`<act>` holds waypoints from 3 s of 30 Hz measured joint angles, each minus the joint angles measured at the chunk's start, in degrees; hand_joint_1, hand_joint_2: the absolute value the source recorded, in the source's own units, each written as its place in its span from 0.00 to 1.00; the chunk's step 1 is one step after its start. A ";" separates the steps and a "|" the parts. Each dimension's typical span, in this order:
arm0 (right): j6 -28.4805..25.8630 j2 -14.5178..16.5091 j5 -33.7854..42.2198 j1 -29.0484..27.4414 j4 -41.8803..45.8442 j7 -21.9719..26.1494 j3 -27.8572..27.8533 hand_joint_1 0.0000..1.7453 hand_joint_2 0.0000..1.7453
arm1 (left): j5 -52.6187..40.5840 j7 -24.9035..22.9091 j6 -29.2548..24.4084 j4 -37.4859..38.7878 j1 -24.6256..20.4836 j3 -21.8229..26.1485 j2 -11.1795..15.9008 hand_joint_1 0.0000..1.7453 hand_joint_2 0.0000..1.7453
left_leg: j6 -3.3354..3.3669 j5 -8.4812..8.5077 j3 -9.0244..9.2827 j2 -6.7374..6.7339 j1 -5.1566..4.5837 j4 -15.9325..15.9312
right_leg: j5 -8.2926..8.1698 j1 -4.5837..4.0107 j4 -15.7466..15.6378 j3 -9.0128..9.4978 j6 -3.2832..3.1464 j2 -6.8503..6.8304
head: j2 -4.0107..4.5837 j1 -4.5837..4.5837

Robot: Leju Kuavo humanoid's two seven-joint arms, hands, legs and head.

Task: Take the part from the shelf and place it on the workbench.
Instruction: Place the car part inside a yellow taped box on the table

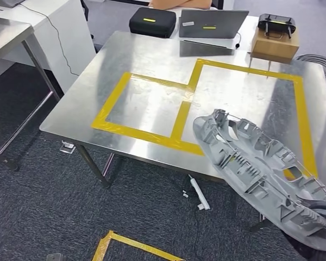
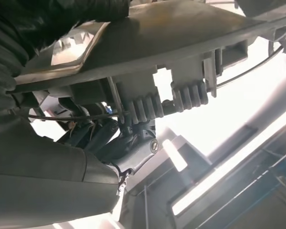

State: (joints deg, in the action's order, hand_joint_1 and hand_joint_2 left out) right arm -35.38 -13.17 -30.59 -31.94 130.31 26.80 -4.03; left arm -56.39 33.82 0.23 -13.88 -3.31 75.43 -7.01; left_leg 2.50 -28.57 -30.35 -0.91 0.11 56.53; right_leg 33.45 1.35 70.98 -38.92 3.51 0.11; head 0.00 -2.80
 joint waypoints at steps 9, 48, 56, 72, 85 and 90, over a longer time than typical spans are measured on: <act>0.06 -0.40 -0.62 0.72 -0.91 -0.40 1.05 1.00 1.00 | 0.04 -0.05 0.01 -0.02 -0.19 0.04 0.26 0.00 0.00 | 0.51 -0.14 -0.48 -0.31 -0.39 1.28 | -3.92 0.07 -13.26 7.88 -0.87 -0.43 | -0.01 0.21; -1.27 -2.44 -1.87 1.11 -2.18 -2.54 4.13 1.00 1.00 | 0.48 -0.26 -0.21 -0.07 0.36 0.43 0.42 0.00 0.00 | 2.06 2.08 -10.15 1.61 -2.53 7.63 | 2.95 -1.23 -12.84 14.42 -3.47 0.96 | -0.02 0.33; -0.79 -3.48 -2.94 2.06 -2.78 -4.36 4.74 1.00 1.00 | 0.61 0.01 0.11 -0.09 -0.03 0.51 0.61 0.00 0.00 | 2.87 4.60 -5.04 2.12 -2.13 -0.08 | 7.30 -1.04 -7.16 11.62 -1.82 0.61 | -0.02 0.08; -0.04 -4.78 -3.88 2.62 -4.48 -5.69 5.75 1.00 1.00 | 0.66 0.08 0.92 -0.09 -0.22 0.70 0.68 0.00 0.00 | -2.22 -6.15 -8.37 1.52 -0.55 15.45 | -2.23 0.82 -10.42 6.99 -0.93 0.07 | -0.02 0.99; -0.10 -5.00 -3.41 2.43 -4.49 -6.17 6.24 1.00 1.00 | 0.84 0.22 0.78 -0.09 -0.26 0.79 0.87 0.00 0.00 | 2.06 1.17 -2.68 1.31 -1.76 1.42 | 0.00 -0.47 -8.17 5.76 -0.60 0.18 | -0.02 0.61; -0.09 -5.05 -2.67 2.44 -4.53 -6.15 6.33 1.00 1.00 | 0.79 0.25 0.62 -0.09 -0.20 0.79 0.58 0.00 0.00 | 1.87 1.38 -2.55 1.08 -1.62 1.18 | 3.55 -0.36 2.44 0.55 0.37 0.07 | -0.02 0.47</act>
State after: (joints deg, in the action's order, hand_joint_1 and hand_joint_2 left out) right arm -35.47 -18.23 -33.27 -29.50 125.78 20.65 2.30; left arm -55.60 34.07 0.85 -13.97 -3.52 76.22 -6.43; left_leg 4.38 -27.19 -32.90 0.16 -1.51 57.71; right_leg 37.01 0.99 73.42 -38.37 3.88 0.18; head -0.02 -2.33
